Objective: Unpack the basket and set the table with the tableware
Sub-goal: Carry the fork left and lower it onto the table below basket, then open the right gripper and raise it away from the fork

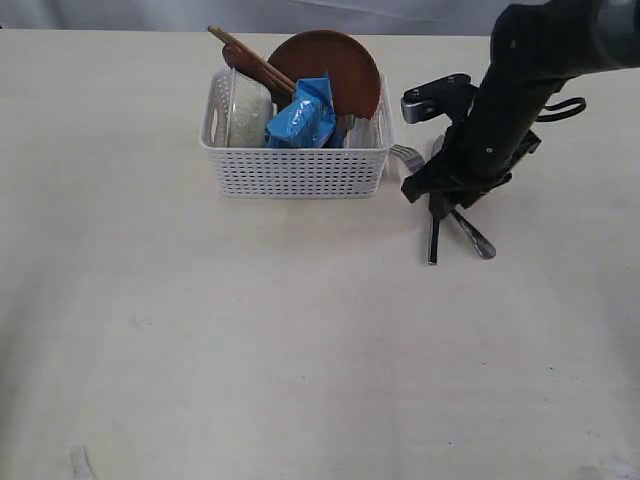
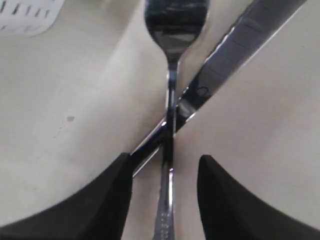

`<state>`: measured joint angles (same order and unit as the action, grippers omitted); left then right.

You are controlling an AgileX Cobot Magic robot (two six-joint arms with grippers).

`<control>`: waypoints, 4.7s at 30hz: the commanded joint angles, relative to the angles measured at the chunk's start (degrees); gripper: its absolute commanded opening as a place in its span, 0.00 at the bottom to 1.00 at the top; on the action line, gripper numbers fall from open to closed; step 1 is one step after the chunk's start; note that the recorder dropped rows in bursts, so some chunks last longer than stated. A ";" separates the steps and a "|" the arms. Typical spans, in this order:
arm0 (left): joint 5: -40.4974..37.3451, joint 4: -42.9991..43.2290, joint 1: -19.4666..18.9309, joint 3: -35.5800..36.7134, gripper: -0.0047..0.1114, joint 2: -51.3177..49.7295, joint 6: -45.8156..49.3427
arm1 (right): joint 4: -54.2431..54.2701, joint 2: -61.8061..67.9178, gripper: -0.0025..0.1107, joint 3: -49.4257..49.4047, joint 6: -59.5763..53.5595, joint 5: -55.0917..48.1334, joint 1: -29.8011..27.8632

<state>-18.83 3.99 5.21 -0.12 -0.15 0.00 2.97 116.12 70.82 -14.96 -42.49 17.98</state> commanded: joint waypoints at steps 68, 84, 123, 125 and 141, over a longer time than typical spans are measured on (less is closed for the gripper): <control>0.42 0.28 -0.13 0.12 0.04 0.15 0.00 | 37.64 -14.32 0.02 -26.75 14.23 21.15 24.45; 0.42 0.28 -0.13 0.12 0.04 0.15 0.00 | 39.77 -9.87 0.02 -22.25 13.64 18.89 24.45; 0.42 0.28 -0.13 0.12 0.04 0.15 0.00 | -12.51 -11.54 0.41 -5.98 46.91 -0.62 9.04; 0.42 0.28 -0.13 0.12 0.04 0.15 0.00 | -10.63 -10.21 0.41 -5.98 45.27 0.90 8.92; 0.42 0.28 -0.13 0.12 0.04 0.15 0.00 | -11.05 -1.76 0.41 -5.98 43.98 5.86 8.36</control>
<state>-18.83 3.99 5.21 -0.12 -0.15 0.00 -7.36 113.26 64.84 29.94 -37.11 27.09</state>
